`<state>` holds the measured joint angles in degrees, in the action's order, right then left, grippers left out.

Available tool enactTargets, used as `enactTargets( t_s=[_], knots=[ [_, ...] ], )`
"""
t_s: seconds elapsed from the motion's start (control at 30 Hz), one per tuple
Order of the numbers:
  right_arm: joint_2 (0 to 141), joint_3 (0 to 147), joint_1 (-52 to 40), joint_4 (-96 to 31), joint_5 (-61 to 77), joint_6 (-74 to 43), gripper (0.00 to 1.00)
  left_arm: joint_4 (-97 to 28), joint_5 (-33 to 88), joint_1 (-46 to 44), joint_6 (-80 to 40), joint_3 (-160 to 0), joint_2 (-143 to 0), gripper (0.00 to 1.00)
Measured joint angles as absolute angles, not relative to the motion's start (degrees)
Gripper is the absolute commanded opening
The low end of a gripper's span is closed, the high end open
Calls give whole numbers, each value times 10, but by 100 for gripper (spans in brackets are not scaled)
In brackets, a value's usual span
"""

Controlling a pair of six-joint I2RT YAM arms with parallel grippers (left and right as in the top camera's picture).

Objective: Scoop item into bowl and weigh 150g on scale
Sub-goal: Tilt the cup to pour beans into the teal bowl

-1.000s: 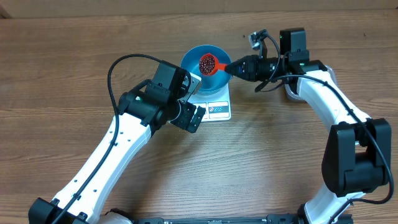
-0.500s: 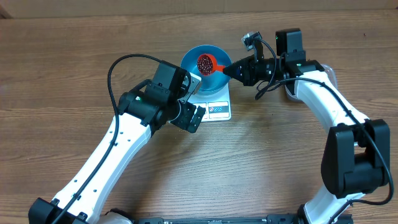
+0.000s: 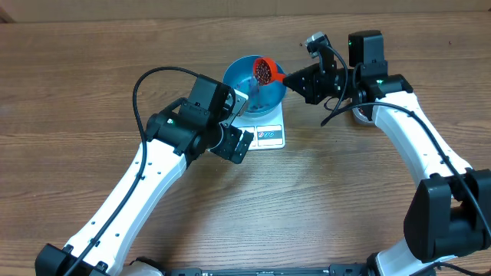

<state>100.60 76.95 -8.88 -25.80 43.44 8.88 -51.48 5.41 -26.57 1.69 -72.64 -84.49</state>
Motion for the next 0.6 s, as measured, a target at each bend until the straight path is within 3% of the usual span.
enactTargets(
  t_s=[0.6],
  knots=[
    [999,769,-137,-266,331,90,4,-515,54,-266,17,-726,-845,100]
  ],
)
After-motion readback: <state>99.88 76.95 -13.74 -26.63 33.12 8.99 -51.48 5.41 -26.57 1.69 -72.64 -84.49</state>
